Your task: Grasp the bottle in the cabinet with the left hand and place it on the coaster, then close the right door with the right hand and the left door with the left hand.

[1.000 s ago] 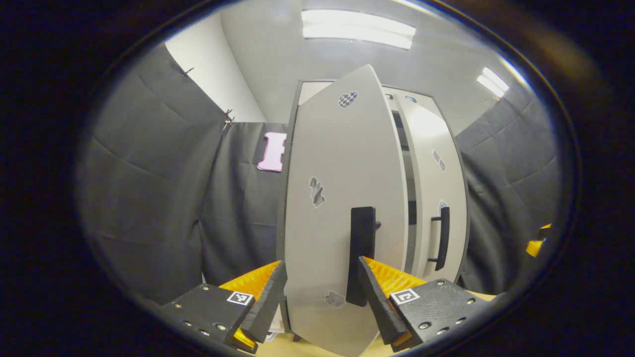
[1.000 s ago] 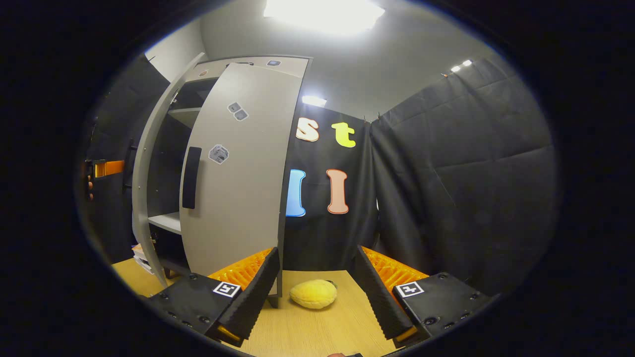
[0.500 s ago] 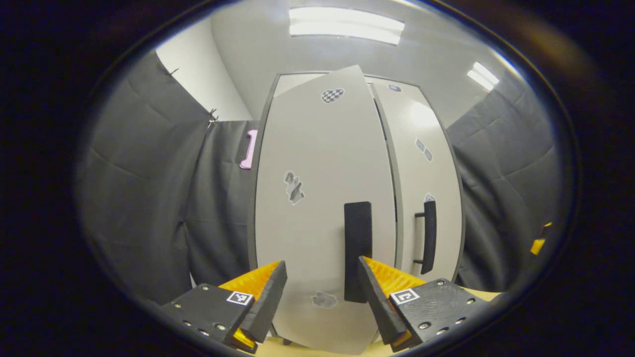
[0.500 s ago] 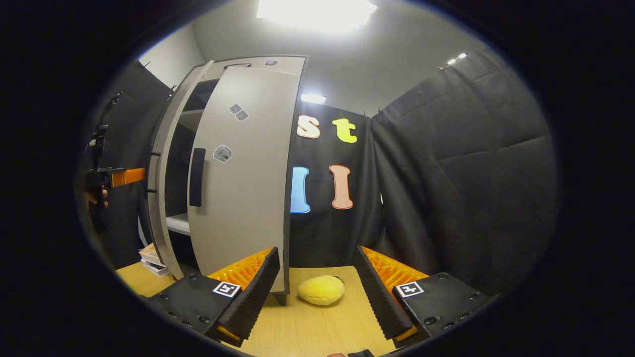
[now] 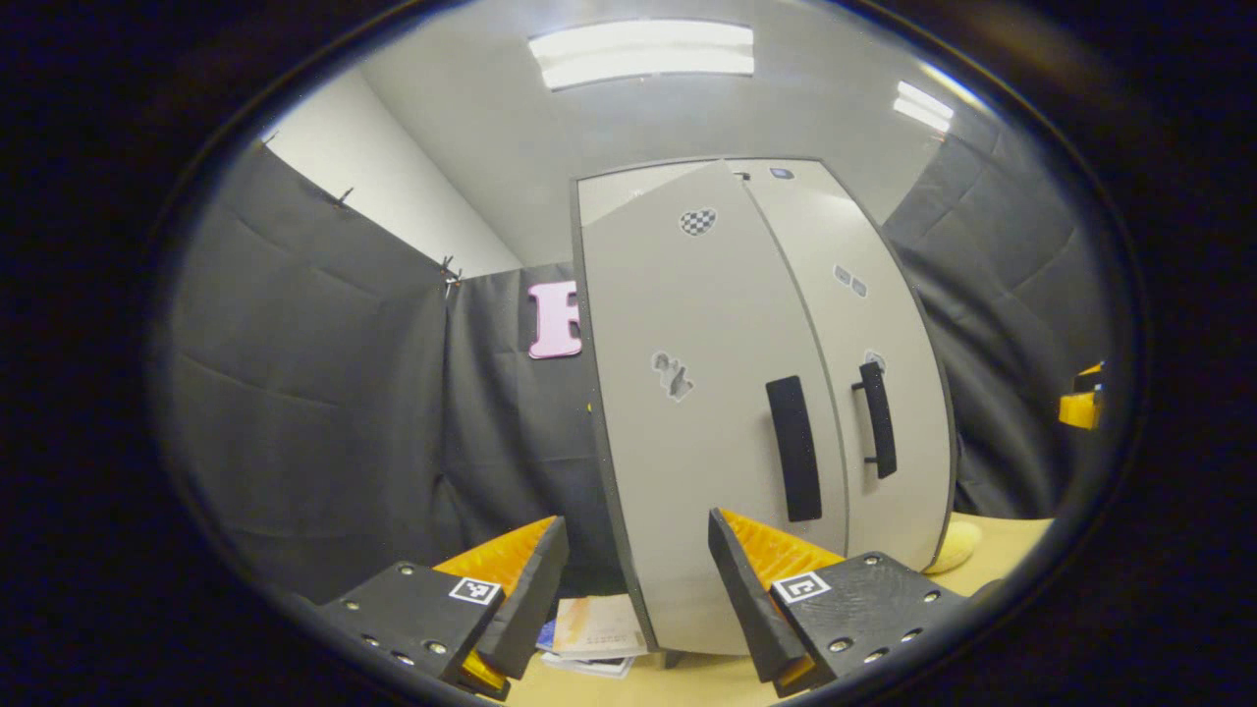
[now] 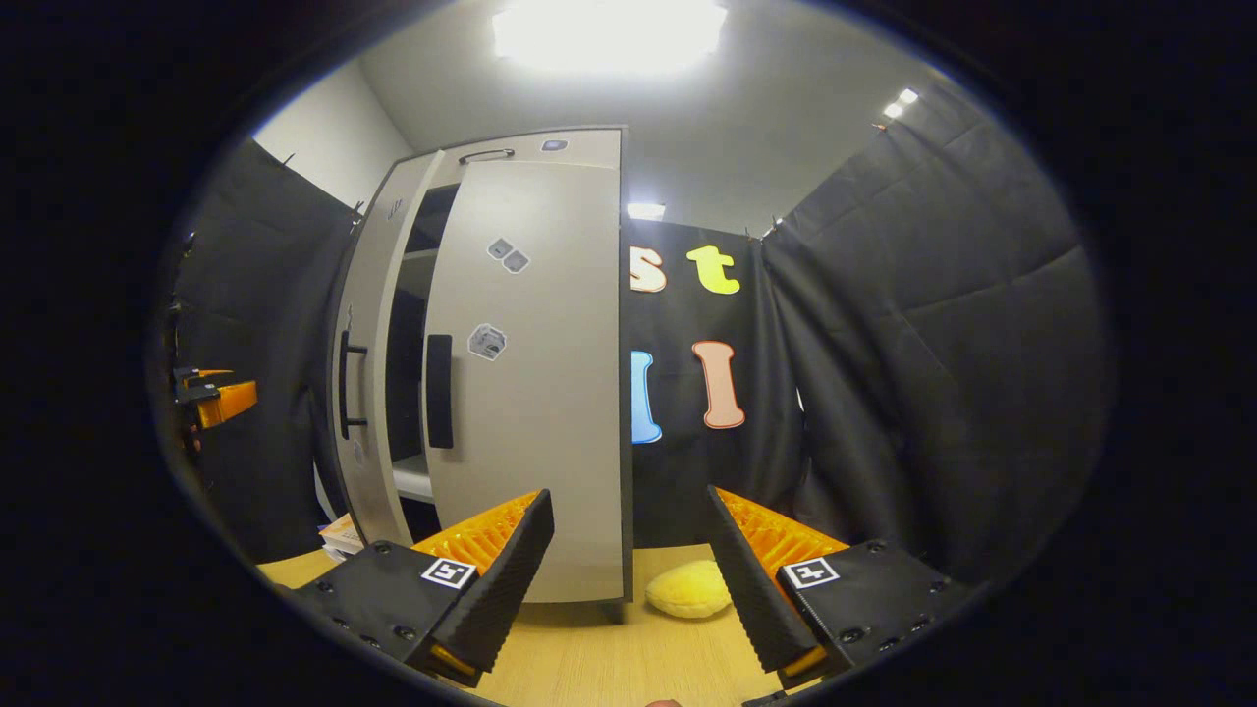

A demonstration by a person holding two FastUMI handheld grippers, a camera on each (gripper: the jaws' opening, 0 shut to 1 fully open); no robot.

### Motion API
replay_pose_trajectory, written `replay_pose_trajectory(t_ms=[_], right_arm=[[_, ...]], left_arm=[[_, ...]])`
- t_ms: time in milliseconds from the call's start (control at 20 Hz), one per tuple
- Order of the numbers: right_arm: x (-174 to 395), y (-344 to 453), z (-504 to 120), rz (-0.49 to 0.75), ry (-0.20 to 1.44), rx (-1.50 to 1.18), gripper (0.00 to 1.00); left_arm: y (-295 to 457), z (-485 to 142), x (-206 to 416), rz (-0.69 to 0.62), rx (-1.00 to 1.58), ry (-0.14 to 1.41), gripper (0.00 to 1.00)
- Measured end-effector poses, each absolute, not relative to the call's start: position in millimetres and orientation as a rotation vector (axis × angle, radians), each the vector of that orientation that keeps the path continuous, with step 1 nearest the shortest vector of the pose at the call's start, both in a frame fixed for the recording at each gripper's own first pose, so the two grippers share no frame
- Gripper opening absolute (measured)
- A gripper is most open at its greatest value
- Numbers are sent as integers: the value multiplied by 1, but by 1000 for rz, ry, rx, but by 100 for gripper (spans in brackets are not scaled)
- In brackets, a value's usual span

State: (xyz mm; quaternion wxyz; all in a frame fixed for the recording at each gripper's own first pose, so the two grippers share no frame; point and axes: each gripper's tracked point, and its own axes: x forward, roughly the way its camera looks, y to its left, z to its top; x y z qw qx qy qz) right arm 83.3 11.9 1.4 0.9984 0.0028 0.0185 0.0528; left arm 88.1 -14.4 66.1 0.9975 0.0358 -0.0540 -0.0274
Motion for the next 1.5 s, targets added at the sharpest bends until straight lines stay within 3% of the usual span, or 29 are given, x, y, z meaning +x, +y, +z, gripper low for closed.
replay_pose_trajectory(t_ms=[100,150,200,250,300,400,450,550,750,800,850,950,1050,1100,1150,1200,1500], right_arm=[[80,19,3,123,27,-3,97],[79,22,5,128,21,-9,97],[77,25,5,135,17,-14,98],[75,27,5,140,13,-18,98],[72,29,5,146,9,-21,98],[69,31,5,147,5,-21,98],[67,32,4,148,6,-17,97],[61,33,3,146,1,-14,98],[56,35,0,137,5,-7,97],[55,35,0,136,7,1,98],[53,37,-1,138,8,9,98],[49,39,-1,140,11,20,98],[48,40,1,139,6,16,98],[46,40,2,139,5,13,98],[46,41,2,140,3,10,97],[46,41,3,140,2,7,97],[47,42,4,136,2,12,98]], left_arm=[[-1,55,74,-35,82,-91,91],[8,50,63,-27,82,-86,84],[15,46,55,-15,82,-81,91],[21,40,49,-5,81,-72,91],[27,34,42,4,79,-64,84],[37,21,31,20,69,-47,84],[39,15,27,24,62,-39,92],[42,6,17,31,56,-34,84],[44,-4,19,38,79,-22,84],[45,-6,19,40,78,-21,92],[44,-6,17,41,77,-21,92],[44,-6,15,44,77,-24,84],[44,-6,13,44,76,-28,84],[44,-7,13,43,72,-26,78],[44,-9,13,44,66,-24,91],[44,-10,13,45,58,-24,84],[47,-15,11,64,67,-20,84]])
